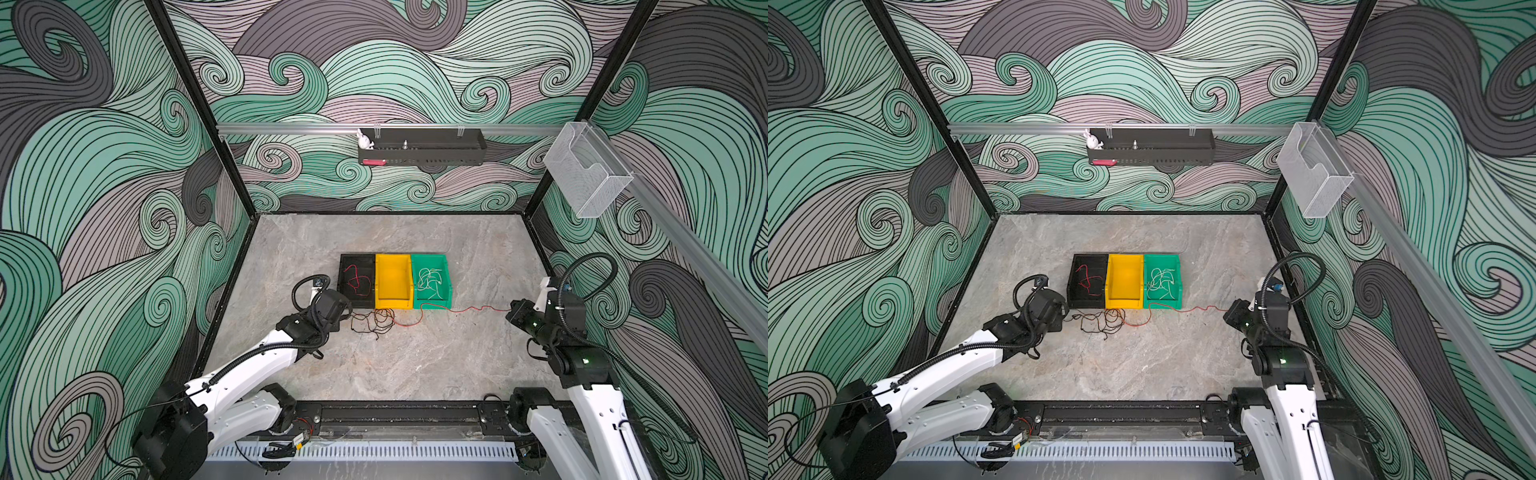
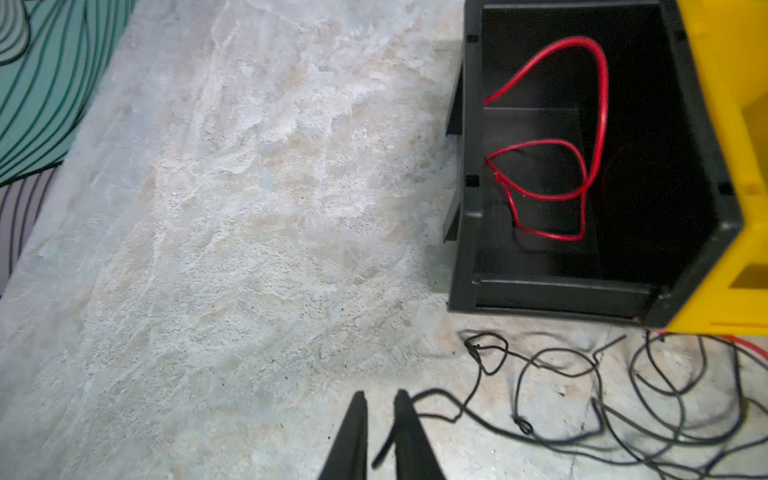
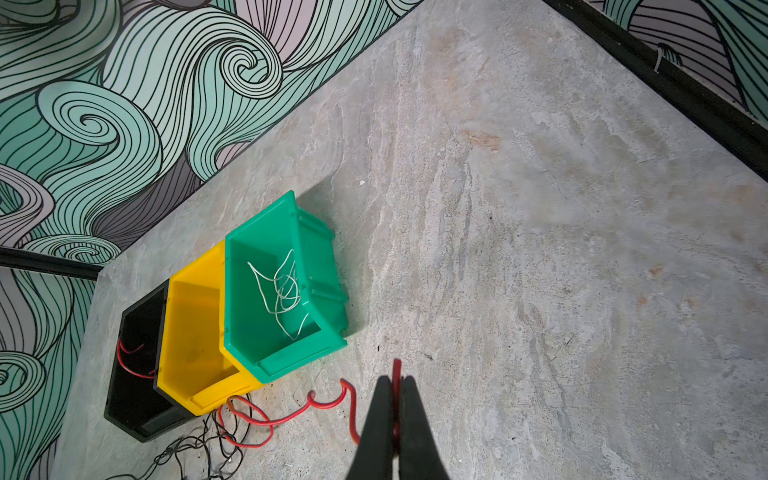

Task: Untangle the cables

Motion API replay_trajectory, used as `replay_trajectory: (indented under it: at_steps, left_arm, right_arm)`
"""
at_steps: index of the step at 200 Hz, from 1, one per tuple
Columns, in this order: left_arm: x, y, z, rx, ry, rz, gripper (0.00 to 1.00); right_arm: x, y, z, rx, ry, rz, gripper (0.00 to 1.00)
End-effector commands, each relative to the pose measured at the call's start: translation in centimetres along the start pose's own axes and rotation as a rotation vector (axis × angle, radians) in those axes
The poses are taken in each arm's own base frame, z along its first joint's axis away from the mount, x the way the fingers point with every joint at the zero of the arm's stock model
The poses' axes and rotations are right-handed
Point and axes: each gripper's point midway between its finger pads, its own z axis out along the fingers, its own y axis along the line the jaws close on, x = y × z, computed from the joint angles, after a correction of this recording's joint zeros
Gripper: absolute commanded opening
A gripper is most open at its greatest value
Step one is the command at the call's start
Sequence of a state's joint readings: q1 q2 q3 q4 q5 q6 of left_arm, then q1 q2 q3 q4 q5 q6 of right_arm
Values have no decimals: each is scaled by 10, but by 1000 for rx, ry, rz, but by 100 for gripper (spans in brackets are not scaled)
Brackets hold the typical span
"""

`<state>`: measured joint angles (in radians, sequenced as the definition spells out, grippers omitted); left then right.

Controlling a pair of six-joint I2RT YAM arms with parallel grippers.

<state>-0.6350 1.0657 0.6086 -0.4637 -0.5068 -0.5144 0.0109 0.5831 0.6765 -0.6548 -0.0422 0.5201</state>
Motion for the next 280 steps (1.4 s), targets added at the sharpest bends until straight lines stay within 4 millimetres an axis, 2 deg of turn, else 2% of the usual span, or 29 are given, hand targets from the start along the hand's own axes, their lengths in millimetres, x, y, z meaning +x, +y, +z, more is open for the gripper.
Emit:
replay_trajectory:
  at_steps: [1, 25, 53, 71, 90, 108, 140, 163, 202, 226, 280]
  left_arm:
    - [1, -20, -4, 96, 85, 24, 31]
    - [2, -36, -7, 163, 141, 55, 39]
    - [-8, -51, -19, 256, 115, 78, 47]
    - [-18, -63, -30, 338, 71, 85, 57]
    - [-27, -74, -40, 404, 29, 91, 58]
    - [-33, -100, -56, 541, -27, 138, 59]
    - [-40, -152, -90, 784, -175, 266, 59]
    - [-37, -172, -94, 849, -180, 315, 59]
    - [-39, -188, -88, 874, -195, 339, 60]
    - [-42, -190, -84, 863, -244, 380, 60]
    - [-40, -204, -81, 915, -309, 441, 61]
  right_arm:
    - [-5, 12, -5, -60, -10, 13, 4]
    - [1, 43, -4, -233, 50, 21, 4]
    - [4, 79, -11, -427, 121, 24, 4]
    - [2, 103, -25, -567, 141, 17, 4]
    - [-2, 119, -41, -663, 144, 21, 4]
    - [-3, 131, -53, -730, 157, 16, 4]
    - [-1, 145, -63, -819, 200, 23, 4]
    - [4, 152, -66, -876, 236, 58, 5]
    - [6, 165, -82, -968, 258, 75, 5]
    - [6, 171, -91, -1004, 264, 75, 6]
    - [9, 176, -92, -1039, 288, 89, 7]
